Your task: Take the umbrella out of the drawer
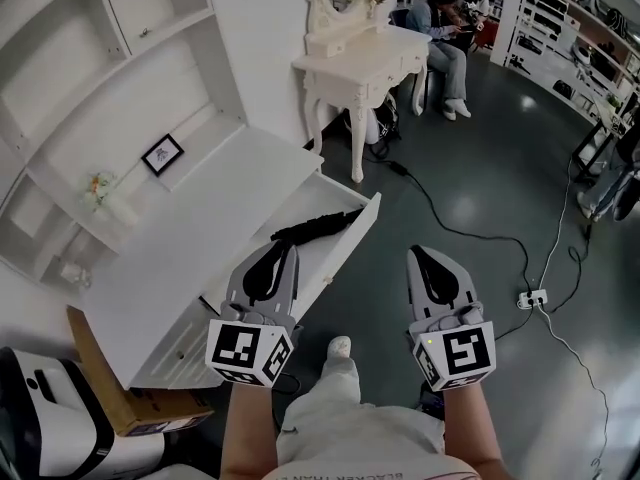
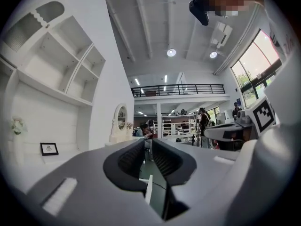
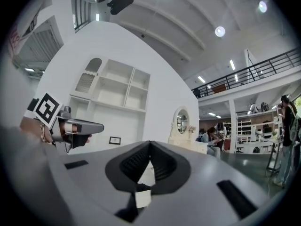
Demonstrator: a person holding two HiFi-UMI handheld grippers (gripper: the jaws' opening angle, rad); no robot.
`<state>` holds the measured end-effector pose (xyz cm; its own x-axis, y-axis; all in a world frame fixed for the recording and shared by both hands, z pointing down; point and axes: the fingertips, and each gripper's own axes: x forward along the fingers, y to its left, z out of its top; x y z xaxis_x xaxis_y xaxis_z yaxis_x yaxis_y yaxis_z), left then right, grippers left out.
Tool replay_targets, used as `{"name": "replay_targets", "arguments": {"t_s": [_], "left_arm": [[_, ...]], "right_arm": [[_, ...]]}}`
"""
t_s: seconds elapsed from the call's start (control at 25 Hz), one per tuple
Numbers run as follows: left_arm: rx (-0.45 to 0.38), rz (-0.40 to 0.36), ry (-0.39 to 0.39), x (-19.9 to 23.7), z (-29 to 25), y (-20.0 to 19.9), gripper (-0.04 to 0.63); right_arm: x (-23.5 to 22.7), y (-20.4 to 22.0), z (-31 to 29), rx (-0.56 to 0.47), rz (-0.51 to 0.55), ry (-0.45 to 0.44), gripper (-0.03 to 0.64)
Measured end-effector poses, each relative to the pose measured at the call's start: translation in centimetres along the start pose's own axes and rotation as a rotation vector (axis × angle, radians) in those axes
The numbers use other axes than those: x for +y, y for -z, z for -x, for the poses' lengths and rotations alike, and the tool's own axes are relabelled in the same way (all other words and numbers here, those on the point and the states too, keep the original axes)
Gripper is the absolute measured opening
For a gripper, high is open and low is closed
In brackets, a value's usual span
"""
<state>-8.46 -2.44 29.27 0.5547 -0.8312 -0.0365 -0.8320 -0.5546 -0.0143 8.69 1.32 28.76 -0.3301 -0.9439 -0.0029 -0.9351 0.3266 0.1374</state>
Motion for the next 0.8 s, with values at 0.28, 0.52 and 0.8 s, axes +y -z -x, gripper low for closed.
{"name": "replay_targets", "arguments": {"t_s": [0.28,0.52,0.8], "left_arm": [[0.043,-0.005,0.125,3.3,-7.9,1.9,0.27],[0.069,-0.018,0.171,6.7,-13.9,3.1,0.324],[0.109,-0.014,0.178,10.4,-18.5,5.4,0.376]], "right_arm": [[-3.4,0.9,-6.8,0.033,0.007,0.049,0.005],[-6.1,1.8,-12.5,0.065,0.01,0.09,0.005],[-7.7,3.7,-17.6,0.119,0.008,0.112,0.005]]}}
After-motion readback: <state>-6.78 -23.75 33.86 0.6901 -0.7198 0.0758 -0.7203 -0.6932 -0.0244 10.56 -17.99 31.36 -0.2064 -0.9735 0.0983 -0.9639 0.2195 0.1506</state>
